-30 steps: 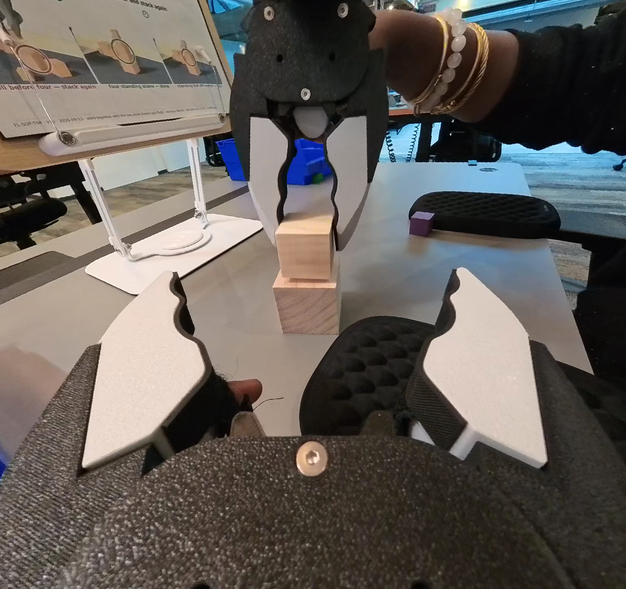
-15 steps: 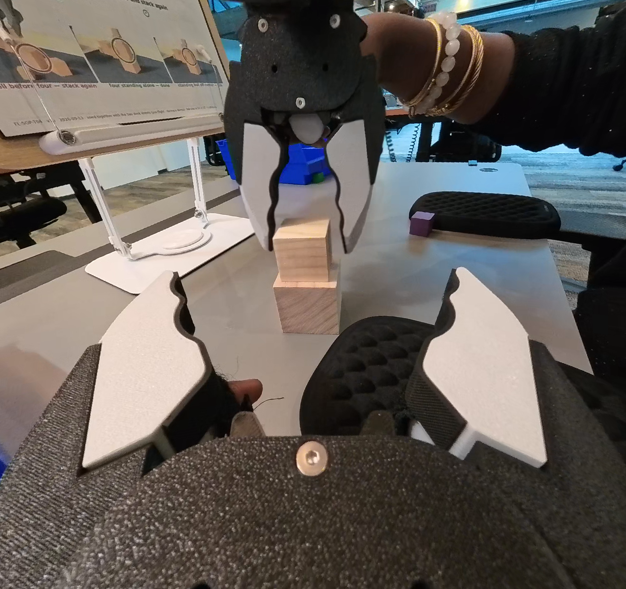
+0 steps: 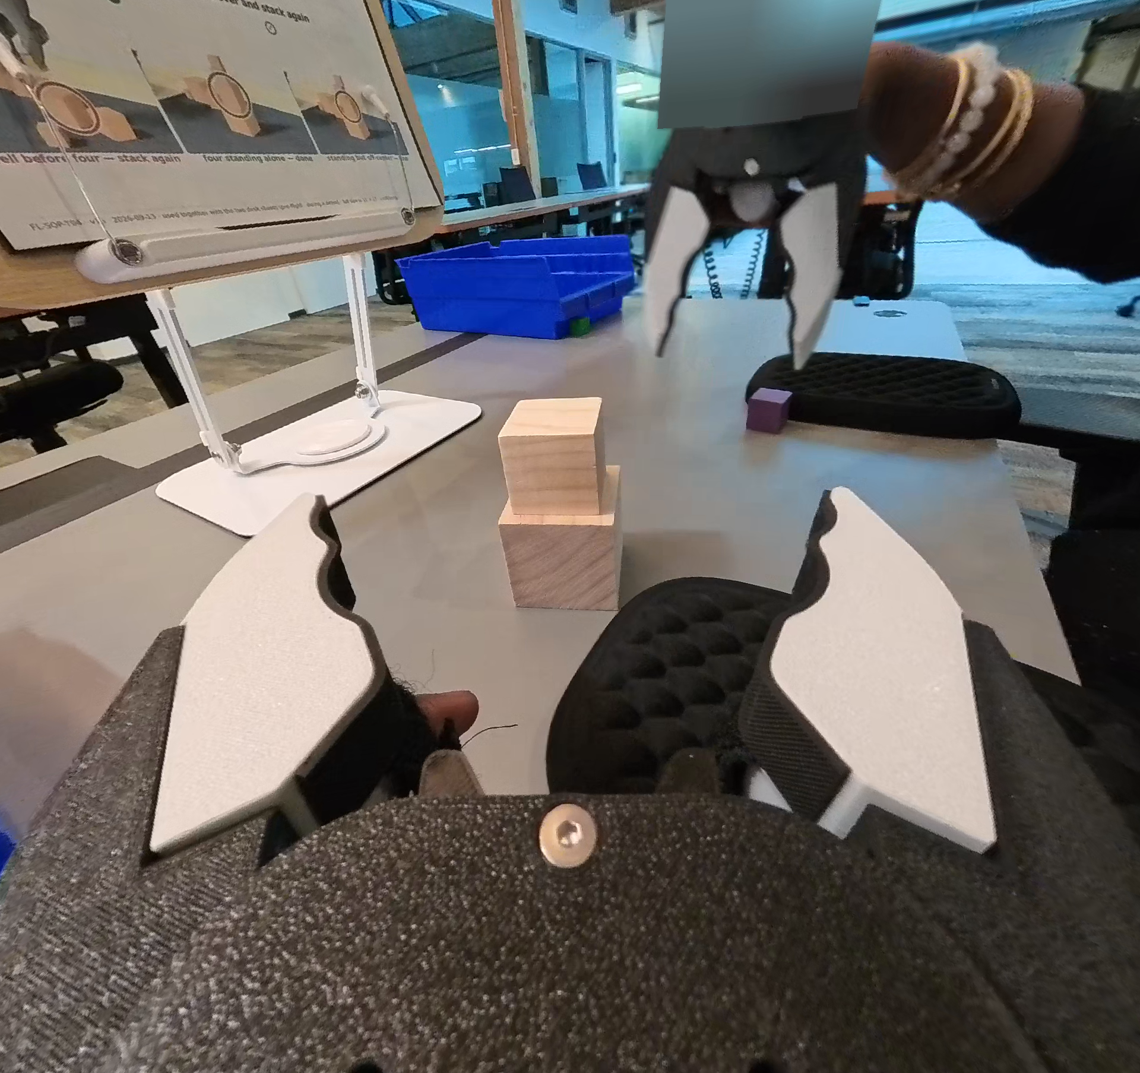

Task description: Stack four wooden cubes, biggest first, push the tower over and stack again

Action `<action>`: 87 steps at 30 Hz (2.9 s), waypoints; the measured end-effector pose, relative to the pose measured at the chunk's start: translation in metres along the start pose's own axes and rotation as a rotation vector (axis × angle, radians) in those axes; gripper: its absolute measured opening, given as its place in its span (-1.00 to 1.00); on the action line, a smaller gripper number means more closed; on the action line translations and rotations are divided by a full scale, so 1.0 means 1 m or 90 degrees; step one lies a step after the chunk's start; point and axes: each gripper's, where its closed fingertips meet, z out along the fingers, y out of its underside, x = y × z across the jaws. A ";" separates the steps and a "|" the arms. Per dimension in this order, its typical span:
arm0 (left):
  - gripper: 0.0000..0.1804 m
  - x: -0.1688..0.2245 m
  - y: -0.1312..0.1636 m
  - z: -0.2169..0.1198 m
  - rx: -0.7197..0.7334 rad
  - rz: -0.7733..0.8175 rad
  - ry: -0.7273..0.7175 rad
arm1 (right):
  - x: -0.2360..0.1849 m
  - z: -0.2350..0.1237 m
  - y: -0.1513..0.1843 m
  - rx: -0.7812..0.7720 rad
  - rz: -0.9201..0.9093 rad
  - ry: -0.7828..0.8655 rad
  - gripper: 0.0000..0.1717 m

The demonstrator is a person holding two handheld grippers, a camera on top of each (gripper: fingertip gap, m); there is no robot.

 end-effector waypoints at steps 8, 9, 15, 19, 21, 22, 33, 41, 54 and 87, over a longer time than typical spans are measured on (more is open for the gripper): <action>0.55 0.000 0.000 0.000 0.003 0.002 -0.002 | -0.038 0.038 0.063 -0.019 0.107 0.004 -0.25; 0.54 0.000 0.000 0.000 0.002 0.003 -0.001 | -0.039 0.039 0.061 -0.006 0.110 0.004 -0.30; 0.55 0.000 0.000 0.000 0.003 0.004 -0.002 | -0.038 0.043 0.061 -0.002 0.114 0.002 -0.53; 0.55 0.000 0.000 0.000 0.002 0.004 -0.001 | -0.034 0.043 0.061 -0.010 0.104 0.005 -0.69; 0.55 0.000 0.000 0.000 0.000 0.004 -0.001 | -0.030 0.035 0.052 -0.001 0.085 0.009 -0.69; 0.55 0.000 0.000 0.000 0.000 0.004 0.000 | -0.026 0.027 0.043 0.014 0.074 0.011 -0.69; 0.55 0.001 0.000 0.000 -0.001 0.005 0.000 | 0.027 -0.040 -0.118 0.052 -0.156 -0.010 -0.69; 0.55 0.001 0.000 0.000 -0.002 0.003 0.002 | 0.053 -0.017 -0.150 -0.001 -0.194 -0.033 -0.69; 0.55 0.000 0.000 0.000 -0.002 -0.001 0.002 | 0.054 -0.008 -0.150 -0.004 -0.161 -0.040 -0.69; 0.54 -0.001 0.000 0.000 -0.002 -0.004 -0.002 | 0.105 -0.076 0.069 0.298 0.384 0.229 -0.10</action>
